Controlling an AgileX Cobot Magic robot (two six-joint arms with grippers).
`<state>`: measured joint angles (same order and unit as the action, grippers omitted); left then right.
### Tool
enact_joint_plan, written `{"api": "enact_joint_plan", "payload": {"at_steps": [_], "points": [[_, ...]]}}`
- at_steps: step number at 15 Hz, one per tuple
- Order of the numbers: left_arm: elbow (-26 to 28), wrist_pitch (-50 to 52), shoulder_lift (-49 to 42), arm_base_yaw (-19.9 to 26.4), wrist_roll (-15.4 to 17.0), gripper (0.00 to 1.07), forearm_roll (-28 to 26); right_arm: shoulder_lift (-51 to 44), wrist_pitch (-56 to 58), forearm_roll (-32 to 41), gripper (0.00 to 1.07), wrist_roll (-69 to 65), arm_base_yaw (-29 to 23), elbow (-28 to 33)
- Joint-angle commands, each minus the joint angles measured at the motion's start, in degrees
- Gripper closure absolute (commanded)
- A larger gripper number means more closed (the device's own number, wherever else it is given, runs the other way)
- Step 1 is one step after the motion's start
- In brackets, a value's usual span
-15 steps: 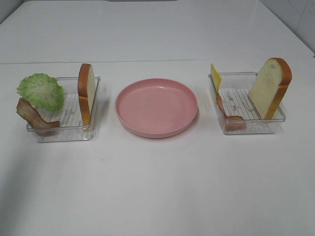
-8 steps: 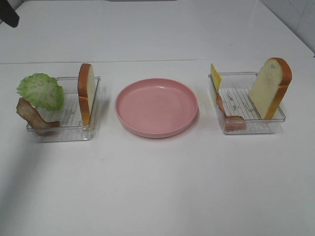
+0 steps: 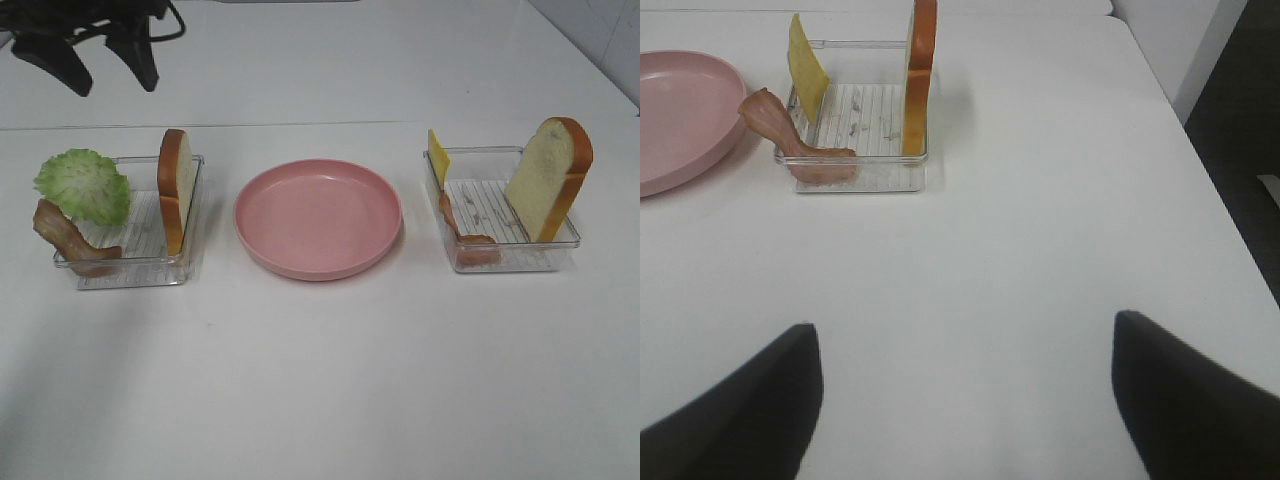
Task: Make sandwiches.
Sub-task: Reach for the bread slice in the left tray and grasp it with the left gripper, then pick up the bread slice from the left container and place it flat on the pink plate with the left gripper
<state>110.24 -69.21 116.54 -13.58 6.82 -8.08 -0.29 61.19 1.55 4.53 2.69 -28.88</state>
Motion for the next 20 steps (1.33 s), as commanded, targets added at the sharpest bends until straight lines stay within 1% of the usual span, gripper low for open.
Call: {"api": "enact_joint_plan", "payload": {"at_steps": [1,2,3,6,8,9,10,11,13,14,17,20], "points": [[1.26,-4.58,4.35,-2.81,1.38,0.39,1.15,-0.97,-0.52,-0.23,0.32,-0.46,0.40,0.06],[1.26,-4.53,6.88,-3.61,2.46,0.39,1.38,-0.97,-0.52,-0.23,0.32,-0.46,0.40,0.06],[1.26,-4.47,8.71,-3.61,2.58,0.39,1.03,-0.97,-0.52,-0.23,0.32,-0.46,0.40,0.06],[1.26,-2.75,12.78,-3.61,2.58,0.39,2.29,-0.97,-0.52,-0.23,0.32,-0.46,0.40,0.06],[1.26,-1.55,13.58,-3.61,2.58,0.40,2.18,-0.97,-0.52,-0.23,0.32,-0.46,0.40,0.06],[1.26,-1.49,13.58,-3.61,2.58,0.43,2.18,-0.97,-0.52,-0.23,0.32,-0.46,0.40,0.06],[1.32,-1.43,13.58,-3.61,2.58,0.51,2.23,-0.97,-0.52,-0.23,0.32,-0.46,0.40,0.06],[1.49,-1.49,13.58,-3.61,2.58,0.62,2.23,-0.97,-0.52,-0.23,0.32,-0.46,0.40,0.06],[1.55,-0.97,13.52,-3.61,2.52,0.87,2.23,-0.97,-0.52,-0.23,0.32,-0.46,0.40,0.06],[1.55,0.23,13.52,-3.61,2.23,1.07,2.23,-0.97,-0.52,-0.23,0.32,-0.46,0.40,0.06],[1.72,0.69,12.26,-3.61,2.06,1.07,2.23,-0.97,-0.52,-0.23,0.32,-0.46,0.40,0.06],[1.66,0.46,6.93,-3.55,2.06,1.07,2.23,-0.97,-0.52,-0.23,0.32,-0.46,0.40,0.06]]}}
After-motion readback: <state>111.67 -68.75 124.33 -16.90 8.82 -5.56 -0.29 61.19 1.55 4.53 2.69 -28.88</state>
